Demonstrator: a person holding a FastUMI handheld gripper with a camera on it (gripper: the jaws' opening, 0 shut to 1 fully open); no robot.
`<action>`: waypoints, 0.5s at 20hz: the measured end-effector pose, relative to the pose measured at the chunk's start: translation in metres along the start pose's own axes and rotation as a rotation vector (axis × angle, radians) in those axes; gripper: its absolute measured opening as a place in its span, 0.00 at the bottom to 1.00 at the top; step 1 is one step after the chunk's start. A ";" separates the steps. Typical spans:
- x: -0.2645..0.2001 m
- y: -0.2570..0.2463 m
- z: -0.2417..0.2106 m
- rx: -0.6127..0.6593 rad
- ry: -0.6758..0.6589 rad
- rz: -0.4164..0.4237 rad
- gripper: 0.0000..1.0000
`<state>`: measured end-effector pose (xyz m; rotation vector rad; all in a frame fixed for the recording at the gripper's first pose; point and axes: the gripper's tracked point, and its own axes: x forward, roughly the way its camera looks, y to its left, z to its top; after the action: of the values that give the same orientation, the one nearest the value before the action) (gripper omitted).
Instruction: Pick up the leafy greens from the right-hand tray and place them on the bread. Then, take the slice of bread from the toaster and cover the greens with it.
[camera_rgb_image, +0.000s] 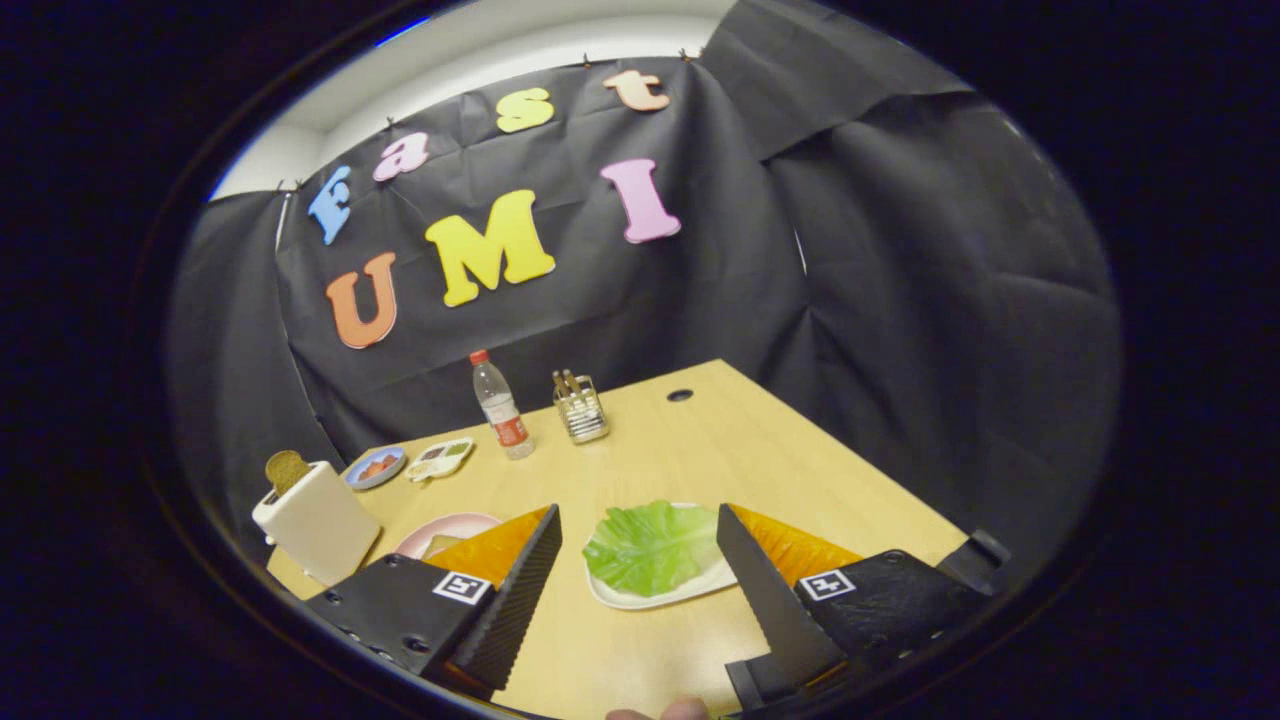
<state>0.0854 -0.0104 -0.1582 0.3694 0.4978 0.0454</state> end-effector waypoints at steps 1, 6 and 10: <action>0.010 -0.006 -0.003 0.013 0.018 -0.007 0.96; 0.054 -0.040 -0.015 0.167 0.108 -0.069 0.96; 0.084 -0.060 -0.030 0.243 0.166 -0.124 0.96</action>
<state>0.1420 -0.0454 -0.2429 0.5745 0.6925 -0.1062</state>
